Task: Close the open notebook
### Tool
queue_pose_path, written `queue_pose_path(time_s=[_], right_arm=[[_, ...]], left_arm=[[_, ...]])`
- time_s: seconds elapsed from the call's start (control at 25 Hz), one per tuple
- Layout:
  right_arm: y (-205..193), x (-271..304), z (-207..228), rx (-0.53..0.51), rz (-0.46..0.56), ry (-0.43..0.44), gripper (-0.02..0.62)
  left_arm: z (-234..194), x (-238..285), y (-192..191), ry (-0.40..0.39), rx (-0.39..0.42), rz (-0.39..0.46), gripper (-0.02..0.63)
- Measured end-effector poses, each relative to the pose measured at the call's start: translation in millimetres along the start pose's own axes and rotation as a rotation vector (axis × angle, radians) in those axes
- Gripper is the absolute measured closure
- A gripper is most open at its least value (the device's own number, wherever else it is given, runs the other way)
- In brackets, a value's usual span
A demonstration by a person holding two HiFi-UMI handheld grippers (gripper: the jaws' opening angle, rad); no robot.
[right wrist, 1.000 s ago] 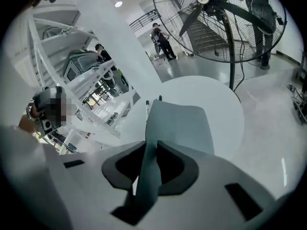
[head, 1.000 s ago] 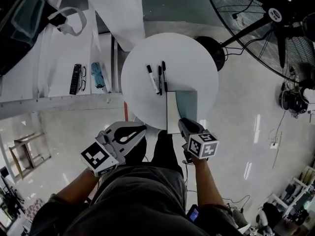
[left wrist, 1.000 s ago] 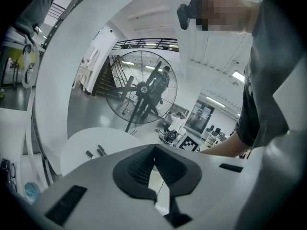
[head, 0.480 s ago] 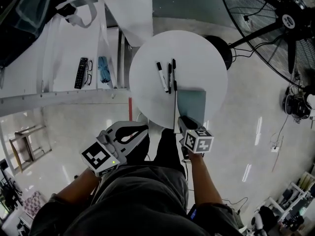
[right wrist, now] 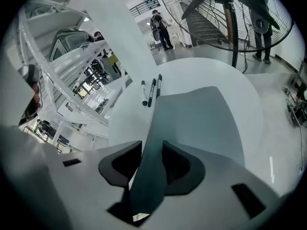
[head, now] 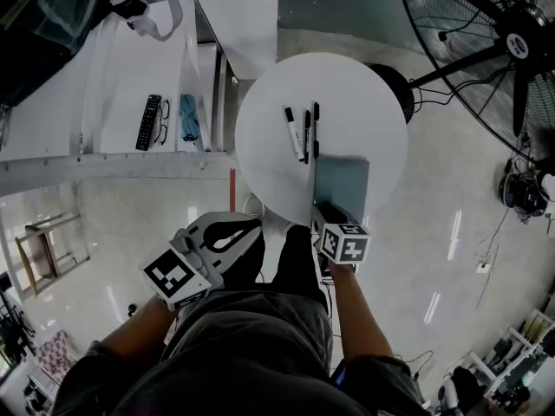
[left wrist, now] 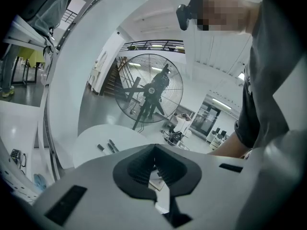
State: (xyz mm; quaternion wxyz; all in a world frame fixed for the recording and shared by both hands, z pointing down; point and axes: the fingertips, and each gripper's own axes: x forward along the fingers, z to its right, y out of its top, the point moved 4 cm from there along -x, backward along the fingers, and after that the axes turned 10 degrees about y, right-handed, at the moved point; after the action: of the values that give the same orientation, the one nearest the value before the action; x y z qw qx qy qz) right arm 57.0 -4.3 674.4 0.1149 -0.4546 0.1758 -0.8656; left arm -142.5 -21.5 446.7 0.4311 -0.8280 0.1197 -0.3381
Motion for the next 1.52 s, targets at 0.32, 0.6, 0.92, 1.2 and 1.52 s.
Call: queue_pose_path(time_s=[0.32,0.6,0.92,1.2,1.52], right_arm=[[-3,3,-2,-0.016,-0.007,-0.002,0.419],[10,-18,-14,-0.071,0.034,0.009,0.422],[52,-68,-33,-0.133,0.17,0.055,0.488],[87,-114,-56,-0.208,0.28,0.079,0.535],[115,-151,-72,-0.243,0.367,0.105,0.557]], left_arm=[[3,-2,-1,-0.002,0.012,0.009,0.591],[12,1,8,-0.018,0.062,0.049,0.591],[29,8,31,-0.041,0.113,0.088,0.591],[45,11,57,-0.056,0.133,0.12,0.591],[56,12,77,-0.062,0.164,0.152,0.591]])
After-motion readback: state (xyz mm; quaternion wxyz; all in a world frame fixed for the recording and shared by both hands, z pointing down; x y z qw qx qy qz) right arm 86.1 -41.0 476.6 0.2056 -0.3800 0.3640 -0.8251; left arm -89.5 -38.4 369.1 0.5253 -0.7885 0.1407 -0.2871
